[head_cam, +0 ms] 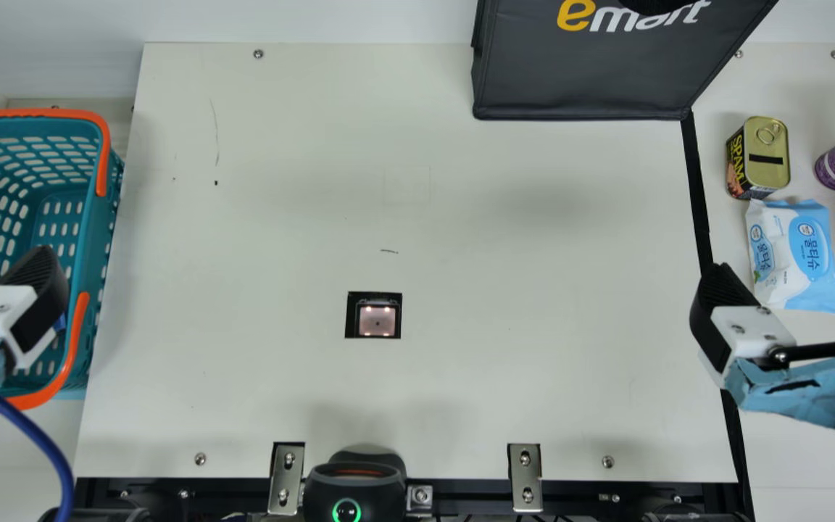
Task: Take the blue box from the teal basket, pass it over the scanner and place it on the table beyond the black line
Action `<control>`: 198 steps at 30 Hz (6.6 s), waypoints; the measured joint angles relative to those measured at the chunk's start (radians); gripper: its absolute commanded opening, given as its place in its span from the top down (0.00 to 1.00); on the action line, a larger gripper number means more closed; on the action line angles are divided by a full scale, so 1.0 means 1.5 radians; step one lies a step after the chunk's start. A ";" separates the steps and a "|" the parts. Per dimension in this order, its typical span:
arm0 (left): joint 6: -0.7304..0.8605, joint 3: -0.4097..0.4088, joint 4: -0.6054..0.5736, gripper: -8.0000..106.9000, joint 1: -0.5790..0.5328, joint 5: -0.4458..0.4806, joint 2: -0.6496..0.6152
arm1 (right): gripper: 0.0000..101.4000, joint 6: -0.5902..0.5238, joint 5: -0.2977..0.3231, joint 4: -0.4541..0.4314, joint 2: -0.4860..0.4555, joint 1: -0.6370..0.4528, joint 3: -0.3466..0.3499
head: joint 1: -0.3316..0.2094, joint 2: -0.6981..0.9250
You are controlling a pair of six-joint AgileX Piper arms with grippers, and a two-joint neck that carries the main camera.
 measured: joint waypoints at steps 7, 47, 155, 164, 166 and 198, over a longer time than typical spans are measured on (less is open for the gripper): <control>0.000 0.000 0.000 0.15 0.000 0.000 0.000 | 0.06 0.000 0.000 0.000 0.000 0.000 0.000 | 0.000 0.066; -0.122 -0.019 0.017 0.15 0.195 -0.050 0.086 | 0.06 0.000 0.000 0.000 0.000 0.000 0.000 | 0.000 0.232; 0.249 0.091 -0.075 0.15 0.477 -0.456 0.875 | 0.06 0.000 0.001 0.000 0.000 0.000 0.000 | 0.000 0.231; 0.302 0.090 -0.093 0.15 0.485 -0.464 0.903 | 0.06 0.000 0.001 0.000 0.000 0.000 0.000 | 0.000 0.232; 0.312 0.088 -0.096 0.15 0.486 -0.467 0.909 | 0.06 0.000 0.001 0.000 0.000 0.000 0.000 | 0.000 0.232; 0.348 0.031 -0.103 0.15 0.490 -0.454 0.981 | 0.06 0.000 0.000 0.000 0.000 0.000 0.000 | 0.000 0.232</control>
